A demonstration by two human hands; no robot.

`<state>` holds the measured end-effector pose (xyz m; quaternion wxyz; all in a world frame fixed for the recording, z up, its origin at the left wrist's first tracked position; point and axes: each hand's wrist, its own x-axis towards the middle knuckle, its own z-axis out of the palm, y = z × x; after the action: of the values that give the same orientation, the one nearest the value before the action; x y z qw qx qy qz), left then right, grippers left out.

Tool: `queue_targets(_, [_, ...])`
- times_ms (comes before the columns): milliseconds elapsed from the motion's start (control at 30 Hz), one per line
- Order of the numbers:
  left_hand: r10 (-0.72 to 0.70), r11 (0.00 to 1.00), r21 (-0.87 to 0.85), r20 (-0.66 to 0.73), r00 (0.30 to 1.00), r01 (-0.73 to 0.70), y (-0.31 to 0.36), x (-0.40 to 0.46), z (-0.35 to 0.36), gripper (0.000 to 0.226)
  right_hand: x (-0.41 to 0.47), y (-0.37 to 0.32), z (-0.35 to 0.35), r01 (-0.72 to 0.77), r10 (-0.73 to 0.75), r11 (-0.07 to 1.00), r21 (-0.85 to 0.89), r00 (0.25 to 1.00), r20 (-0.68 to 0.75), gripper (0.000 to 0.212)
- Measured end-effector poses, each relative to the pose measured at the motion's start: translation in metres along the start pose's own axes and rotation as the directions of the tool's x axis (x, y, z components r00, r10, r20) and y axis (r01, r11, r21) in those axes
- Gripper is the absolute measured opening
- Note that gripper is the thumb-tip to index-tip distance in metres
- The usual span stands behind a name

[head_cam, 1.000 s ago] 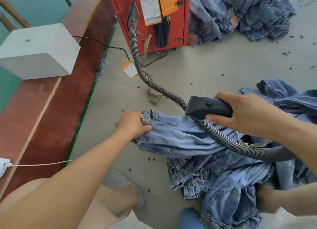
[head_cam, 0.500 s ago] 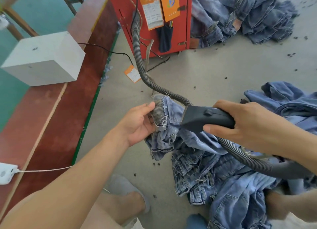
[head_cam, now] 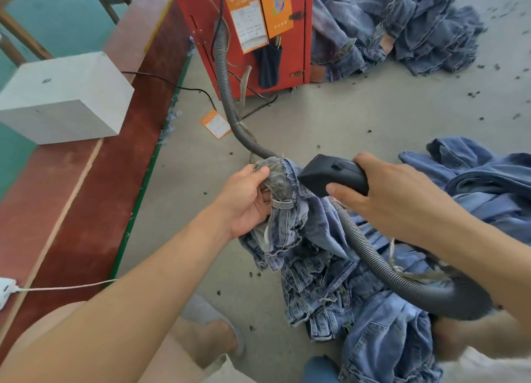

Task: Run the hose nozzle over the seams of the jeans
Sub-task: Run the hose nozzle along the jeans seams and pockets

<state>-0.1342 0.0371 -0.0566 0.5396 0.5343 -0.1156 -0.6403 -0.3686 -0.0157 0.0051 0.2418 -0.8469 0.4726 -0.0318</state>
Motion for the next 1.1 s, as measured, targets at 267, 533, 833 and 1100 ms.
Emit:
queue_targets(267, [0.012,0.999,0.036,-0.07,0.998,-0.009,-0.007,0.005,0.009,0.019,0.003,0.003,0.005,-0.029,0.027,0.999,0.029,0.996,0.08,0.035])
queue_targets(533, [-0.001,0.992,0.128,-0.057,0.998,0.009,-0.001,0.002,0.009,0.023,-0.007,0.012,-0.006,0.098,-0.095,0.995,-0.037,0.993,0.065,0.037])
queue_targets(833, [-0.015,0.96,0.281,-0.034,0.999,0.025,0.007,-0.003,0.012,0.024,-0.003,0.022,-0.016,0.239,-0.244,0.965,-0.11,0.969,-0.034,0.038])
queue_targets(1100, [-0.05,0.917,0.398,0.051,0.997,0.026,-0.005,-0.004,0.019,0.011,-0.005,0.004,-0.013,0.311,-0.311,0.95,-0.038,0.951,0.006,0.036])
